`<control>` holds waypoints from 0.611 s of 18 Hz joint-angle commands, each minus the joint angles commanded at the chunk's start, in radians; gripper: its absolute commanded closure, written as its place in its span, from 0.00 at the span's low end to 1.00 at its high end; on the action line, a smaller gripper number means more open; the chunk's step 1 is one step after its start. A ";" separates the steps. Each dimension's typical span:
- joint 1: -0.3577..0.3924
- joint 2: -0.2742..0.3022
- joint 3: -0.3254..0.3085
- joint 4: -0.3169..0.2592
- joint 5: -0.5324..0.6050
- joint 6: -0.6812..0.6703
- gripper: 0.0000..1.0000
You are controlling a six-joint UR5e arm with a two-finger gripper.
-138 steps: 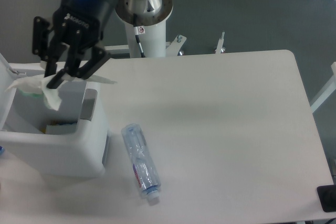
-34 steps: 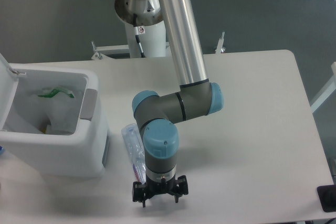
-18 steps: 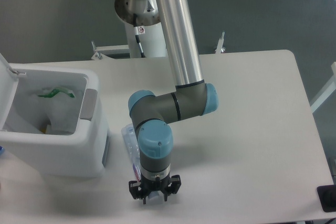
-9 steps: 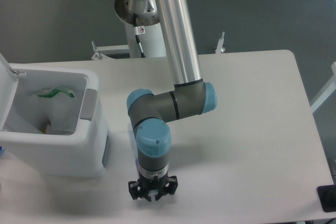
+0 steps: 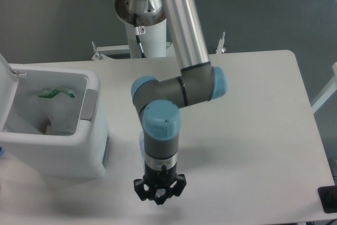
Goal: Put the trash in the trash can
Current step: 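Lift the water bottle and carry it over the white bin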
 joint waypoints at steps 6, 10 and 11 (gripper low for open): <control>0.069 0.152 0.005 0.000 -0.133 -0.014 0.90; 0.088 0.271 -0.004 0.000 -0.219 -0.034 0.90; 0.089 0.301 0.000 0.002 -0.230 -0.034 0.90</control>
